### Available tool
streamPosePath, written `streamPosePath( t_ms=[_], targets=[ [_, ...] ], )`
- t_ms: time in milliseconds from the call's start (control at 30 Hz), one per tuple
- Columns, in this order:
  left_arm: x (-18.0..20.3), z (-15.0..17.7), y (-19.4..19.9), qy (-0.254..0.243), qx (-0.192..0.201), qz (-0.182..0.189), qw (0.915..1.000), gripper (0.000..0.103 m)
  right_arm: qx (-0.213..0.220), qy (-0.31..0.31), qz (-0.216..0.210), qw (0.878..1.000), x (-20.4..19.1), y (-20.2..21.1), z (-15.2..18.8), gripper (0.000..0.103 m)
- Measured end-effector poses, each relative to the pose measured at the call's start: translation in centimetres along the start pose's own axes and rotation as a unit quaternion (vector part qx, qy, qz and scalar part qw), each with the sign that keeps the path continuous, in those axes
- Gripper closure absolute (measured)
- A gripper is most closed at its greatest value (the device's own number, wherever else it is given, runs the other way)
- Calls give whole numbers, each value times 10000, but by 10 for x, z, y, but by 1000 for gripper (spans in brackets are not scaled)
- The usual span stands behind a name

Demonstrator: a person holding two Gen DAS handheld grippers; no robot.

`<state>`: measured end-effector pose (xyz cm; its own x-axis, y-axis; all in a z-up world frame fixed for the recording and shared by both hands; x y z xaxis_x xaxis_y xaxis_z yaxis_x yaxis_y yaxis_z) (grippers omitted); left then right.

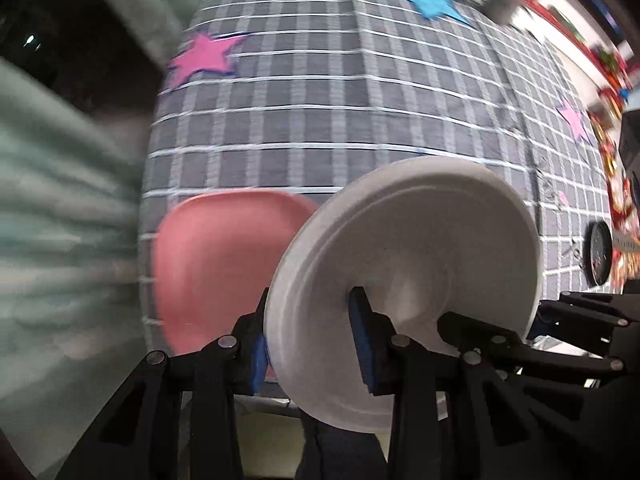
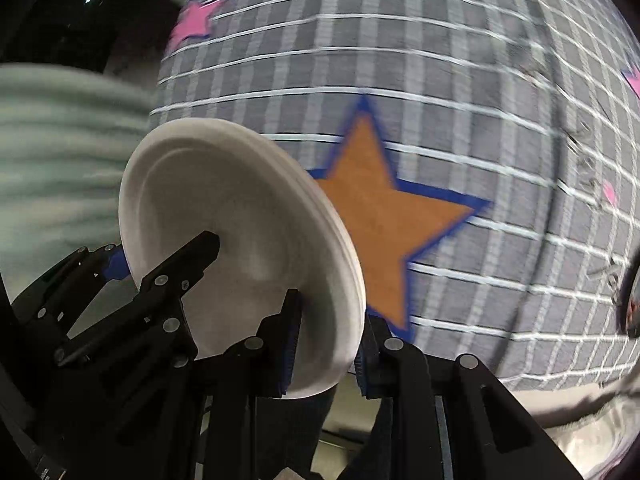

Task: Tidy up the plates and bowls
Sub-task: 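Lift the bowl stack and lower it onto the pink plate stack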

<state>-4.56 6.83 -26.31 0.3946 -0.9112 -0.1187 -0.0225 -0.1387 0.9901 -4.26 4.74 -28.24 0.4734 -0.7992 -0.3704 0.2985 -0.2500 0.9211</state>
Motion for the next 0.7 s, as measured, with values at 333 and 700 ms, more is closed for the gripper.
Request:
streamPosePath(
  t_ms=[333,700],
  targets=[
    [-82,11,-10,535,-137,62,9985,65,-174,570,163,9981,-85,-40,-17,77],
    [-100,7,-31,340,-173,-293,9988,45,-370,535,463,9968,-113,-87,-39,66]
  ],
)
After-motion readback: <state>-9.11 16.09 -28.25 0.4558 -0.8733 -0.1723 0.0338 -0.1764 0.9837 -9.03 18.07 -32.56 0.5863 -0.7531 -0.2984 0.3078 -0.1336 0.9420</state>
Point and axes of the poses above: each gripper's, at about its wrist camera, not at the fingertips, and y roughly against the way its jaws point, x to its right, z to its underside, the point moved 9 cm from there along -y, roughly the way its jaws point, and after that the axes turned 3 degrees about -y, right-handed, at the moved point
